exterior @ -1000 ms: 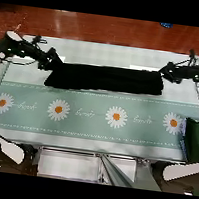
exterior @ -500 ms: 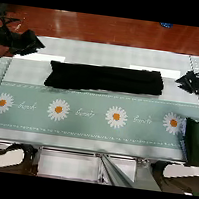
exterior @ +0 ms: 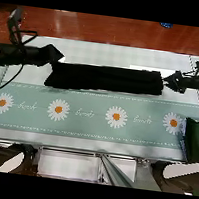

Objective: Fold the shirts.

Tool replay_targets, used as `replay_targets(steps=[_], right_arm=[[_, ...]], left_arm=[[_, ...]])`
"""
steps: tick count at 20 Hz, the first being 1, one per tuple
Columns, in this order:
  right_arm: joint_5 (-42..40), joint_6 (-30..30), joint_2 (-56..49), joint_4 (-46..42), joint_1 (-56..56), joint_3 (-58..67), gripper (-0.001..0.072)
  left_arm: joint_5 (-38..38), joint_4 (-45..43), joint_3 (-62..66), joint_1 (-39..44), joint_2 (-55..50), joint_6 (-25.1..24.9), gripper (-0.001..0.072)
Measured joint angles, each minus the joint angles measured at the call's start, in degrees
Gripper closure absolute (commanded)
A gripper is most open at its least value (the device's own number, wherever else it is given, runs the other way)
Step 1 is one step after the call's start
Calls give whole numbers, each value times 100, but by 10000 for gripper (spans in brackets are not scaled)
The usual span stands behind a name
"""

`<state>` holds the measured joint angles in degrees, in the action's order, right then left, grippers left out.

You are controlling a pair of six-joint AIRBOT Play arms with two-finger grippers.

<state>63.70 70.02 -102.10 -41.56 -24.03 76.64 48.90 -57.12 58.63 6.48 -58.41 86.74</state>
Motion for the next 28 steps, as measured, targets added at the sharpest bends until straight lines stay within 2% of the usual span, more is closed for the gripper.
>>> replay_targets(steps=[4,5,6,8,10,11,13,19,24,28], right_arm=[[-26,142,-378,-31,319,186,296],[-17,164,-448,-9,396,221,326],[-22,164,-511,-17,509,243,426],[4,157,-588,-83,715,284,693],[122,46,-627,-136,938,391,693],[212,2,-621,-168,1014,452,693],[350,-44,-498,-120,1115,546,693],[785,-7,896,-579,1134,146,693],[852,101,3314,-1036,1123,-1513,693],[918,553,5320,-1150,1123,-2649,693]], left_arm=[[-48,103,-66,190,-111,7,202],[-50,125,-72,205,-138,7,202],[-48,142,-79,221,-162,7,202],[-52,195,-83,240,-208,7,203],[-50,245,-83,251,-249,7,210],[-52,271,-83,254,-273,7,312],[-50,286,-85,258,-310,4,667],[-52,315,-87,531,-448,-144,683],[-271,319,129,1499,-1161,-227,684],[-365,326,868,2406,-2201,-205,684]])
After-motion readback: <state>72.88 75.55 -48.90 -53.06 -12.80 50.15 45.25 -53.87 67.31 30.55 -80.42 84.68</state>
